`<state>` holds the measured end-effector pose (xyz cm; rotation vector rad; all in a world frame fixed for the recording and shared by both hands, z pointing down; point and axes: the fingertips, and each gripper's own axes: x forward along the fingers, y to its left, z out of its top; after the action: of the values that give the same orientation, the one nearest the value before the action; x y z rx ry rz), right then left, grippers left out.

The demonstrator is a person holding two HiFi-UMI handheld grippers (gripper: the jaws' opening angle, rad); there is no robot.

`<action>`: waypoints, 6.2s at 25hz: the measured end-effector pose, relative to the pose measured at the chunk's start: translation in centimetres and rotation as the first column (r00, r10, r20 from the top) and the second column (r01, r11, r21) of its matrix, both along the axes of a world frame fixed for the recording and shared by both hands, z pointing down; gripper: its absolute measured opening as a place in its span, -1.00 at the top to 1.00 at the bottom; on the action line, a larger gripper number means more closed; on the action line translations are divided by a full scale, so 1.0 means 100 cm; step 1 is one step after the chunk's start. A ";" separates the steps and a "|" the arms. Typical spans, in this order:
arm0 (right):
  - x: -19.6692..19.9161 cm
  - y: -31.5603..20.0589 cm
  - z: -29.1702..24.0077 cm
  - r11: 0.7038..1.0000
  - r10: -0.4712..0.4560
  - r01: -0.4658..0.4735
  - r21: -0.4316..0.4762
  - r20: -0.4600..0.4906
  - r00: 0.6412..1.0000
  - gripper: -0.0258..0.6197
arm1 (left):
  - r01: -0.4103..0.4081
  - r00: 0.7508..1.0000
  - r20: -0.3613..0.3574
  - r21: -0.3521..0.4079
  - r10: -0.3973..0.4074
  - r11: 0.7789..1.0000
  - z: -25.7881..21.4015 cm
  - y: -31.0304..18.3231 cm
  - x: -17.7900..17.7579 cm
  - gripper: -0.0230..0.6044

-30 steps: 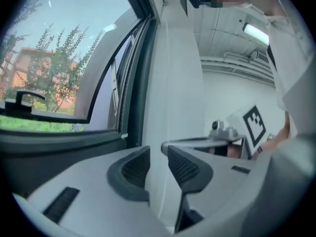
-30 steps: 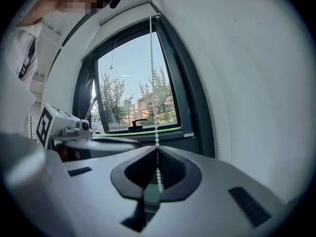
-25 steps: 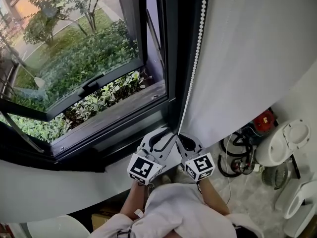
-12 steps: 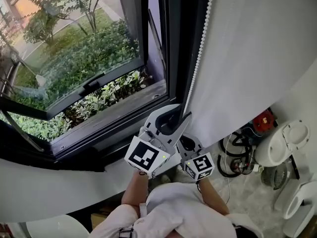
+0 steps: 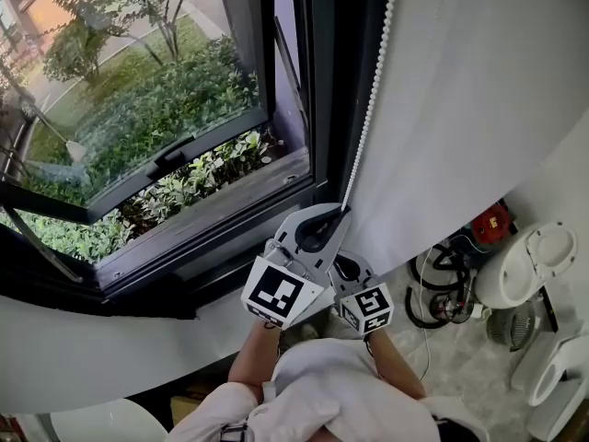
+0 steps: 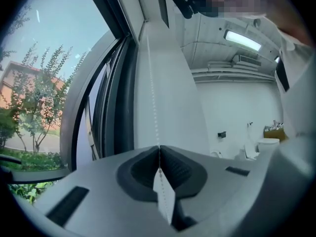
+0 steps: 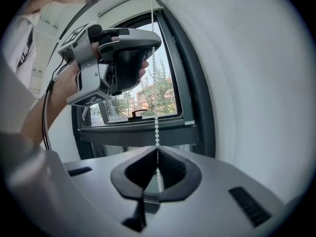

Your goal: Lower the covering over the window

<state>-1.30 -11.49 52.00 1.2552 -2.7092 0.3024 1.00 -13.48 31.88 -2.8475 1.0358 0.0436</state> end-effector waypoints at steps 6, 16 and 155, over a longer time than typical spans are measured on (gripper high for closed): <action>0.000 0.002 0.031 0.998 -0.008 0.006 -0.069 -0.021 1.000 0.93 | 0.022 1.000 0.011 -0.057 -0.021 0.998 0.032 0.001 -0.003 0.87; 0.001 0.011 0.076 0.984 -0.026 0.014 -0.175 -0.063 0.998 0.93 | 0.037 0.999 0.023 -0.131 -0.035 0.991 0.079 0.000 0.000 0.87; 0.004 -0.004 -0.034 0.991 -0.096 0.092 0.096 0.033 0.995 0.93 | 0.049 0.998 -0.021 -0.093 -0.051 0.994 0.050 0.012 -0.028 0.50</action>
<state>-0.95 -11.94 48.64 1.1513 -2.8348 0.1905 -1.77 -12.30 36.91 -2.9080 1.1429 0.0256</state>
